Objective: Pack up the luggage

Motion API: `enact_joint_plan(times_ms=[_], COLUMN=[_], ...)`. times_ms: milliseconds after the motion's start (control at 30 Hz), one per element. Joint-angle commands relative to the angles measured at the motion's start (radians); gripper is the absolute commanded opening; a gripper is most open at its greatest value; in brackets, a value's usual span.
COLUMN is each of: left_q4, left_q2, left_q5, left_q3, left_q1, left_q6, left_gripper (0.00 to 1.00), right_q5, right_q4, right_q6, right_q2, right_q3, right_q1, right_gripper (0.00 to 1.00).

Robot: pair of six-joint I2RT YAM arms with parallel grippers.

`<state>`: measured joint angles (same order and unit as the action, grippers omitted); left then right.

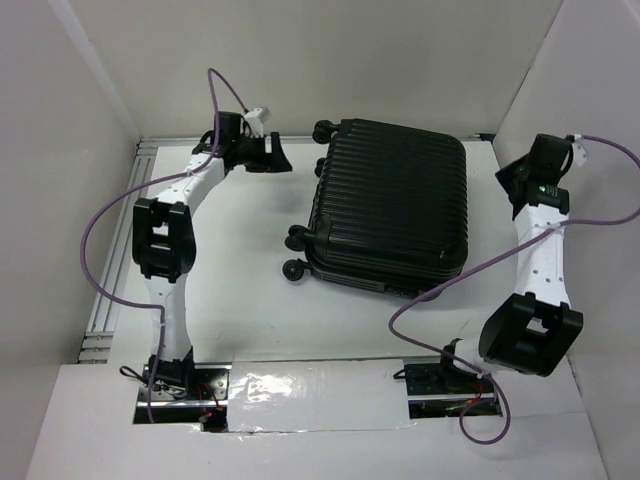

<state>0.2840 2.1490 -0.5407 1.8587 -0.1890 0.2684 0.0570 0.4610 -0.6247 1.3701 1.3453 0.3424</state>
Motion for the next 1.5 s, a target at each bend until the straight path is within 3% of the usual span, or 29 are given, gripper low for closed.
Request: enact_joint_plan(times_ms=[0, 167, 400, 567, 767, 967, 1000, 1067, 1267, 1467], left_q4=[-0.025, -0.025, -0.031, -0.066, -0.173, -0.258, -0.281, -0.281, -0.293, -0.24], left_q2=[-0.031, -0.021, 0.002, 0.022, -0.069, -0.199, -0.227, -0.248, -0.274, -0.378], left_q5=[0.105, 0.241, 0.373, 0.274, 0.24, 0.19, 0.189, 0.174, 0.087, 0.146], left_q3=[0.011, 0.0, -0.058, -0.127, -0.303, -0.475, -0.504, -0.524, -0.533, -0.648], left_q1=[0.023, 0.023, -0.07, -0.118, -0.222, -0.253, -0.269, -0.293, -0.377, -0.319], left_q6=[0.049, 0.078, 0.088, 0.1, 0.112, 0.167, 0.178, 0.178, 0.14, 0.14], left_gripper=[0.84, 0.84, 0.84, 0.81, 0.78, 0.76, 0.76, 0.76, 0.75, 0.75], right_q5=[0.056, 0.053, 0.09, 0.06, 0.05, -0.017, -0.043, -0.057, -0.089, -0.005], right_q4=[0.085, -0.005, -0.099, -0.154, -0.142, -0.124, -0.104, -0.104, 0.003, 0.088], right_q6=[0.031, 0.022, 0.013, 0.013, 0.054, 0.089, 0.123, 0.138, 0.22, 0.266], right_q2=[-0.006, 0.017, 0.171, 0.323, 0.532, 0.722, 0.771, 0.819, 0.972, 1.006], right_q3=[-0.058, -0.19, -0.239, -0.203, 0.01, 0.247, 0.356, 0.395, 0.765, 0.977], right_q1=[0.009, -0.016, -0.085, -0.131, -0.219, -0.24, -0.249, -0.259, -0.324, -0.303], right_gripper=[0.03, 0.01, 0.0, 0.0, 0.0, 0.0, 0.0, 0.0, 0.0, 0.0])
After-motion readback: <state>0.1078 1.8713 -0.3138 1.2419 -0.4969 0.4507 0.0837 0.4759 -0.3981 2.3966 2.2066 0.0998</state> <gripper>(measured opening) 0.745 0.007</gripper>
